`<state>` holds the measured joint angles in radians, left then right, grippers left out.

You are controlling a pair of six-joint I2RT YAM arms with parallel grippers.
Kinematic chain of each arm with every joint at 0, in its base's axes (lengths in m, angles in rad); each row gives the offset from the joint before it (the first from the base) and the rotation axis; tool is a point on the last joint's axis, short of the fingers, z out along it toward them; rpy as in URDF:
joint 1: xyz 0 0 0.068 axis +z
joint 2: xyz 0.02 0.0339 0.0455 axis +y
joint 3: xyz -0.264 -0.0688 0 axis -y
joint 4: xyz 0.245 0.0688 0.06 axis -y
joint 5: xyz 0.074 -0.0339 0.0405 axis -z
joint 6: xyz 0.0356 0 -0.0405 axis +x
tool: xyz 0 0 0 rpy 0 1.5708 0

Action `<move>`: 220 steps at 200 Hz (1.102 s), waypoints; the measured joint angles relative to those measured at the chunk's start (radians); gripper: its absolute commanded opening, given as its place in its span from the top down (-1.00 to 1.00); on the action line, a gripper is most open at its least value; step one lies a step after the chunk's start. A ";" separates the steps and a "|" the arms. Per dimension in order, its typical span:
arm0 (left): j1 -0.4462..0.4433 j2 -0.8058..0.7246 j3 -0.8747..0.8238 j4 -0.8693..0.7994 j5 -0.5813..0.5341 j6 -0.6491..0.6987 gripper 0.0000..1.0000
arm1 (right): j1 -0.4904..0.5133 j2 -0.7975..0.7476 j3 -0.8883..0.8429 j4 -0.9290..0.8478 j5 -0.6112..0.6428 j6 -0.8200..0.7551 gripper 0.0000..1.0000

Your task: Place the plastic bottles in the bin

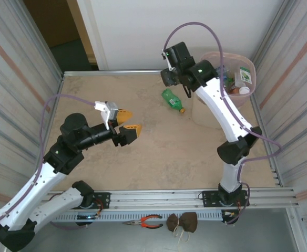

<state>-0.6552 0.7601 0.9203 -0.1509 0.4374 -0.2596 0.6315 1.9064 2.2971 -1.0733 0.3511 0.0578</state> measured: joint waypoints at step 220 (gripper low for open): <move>0.019 0.000 -0.016 -0.010 -0.019 -0.003 -0.63 | -0.105 0.628 0.125 -0.029 0.016 -0.163 -0.55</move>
<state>-0.6357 0.7601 0.9043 -0.1608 0.4179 -0.2630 0.5270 2.5343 2.4222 -1.1027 0.3668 -0.1047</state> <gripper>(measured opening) 0.813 0.776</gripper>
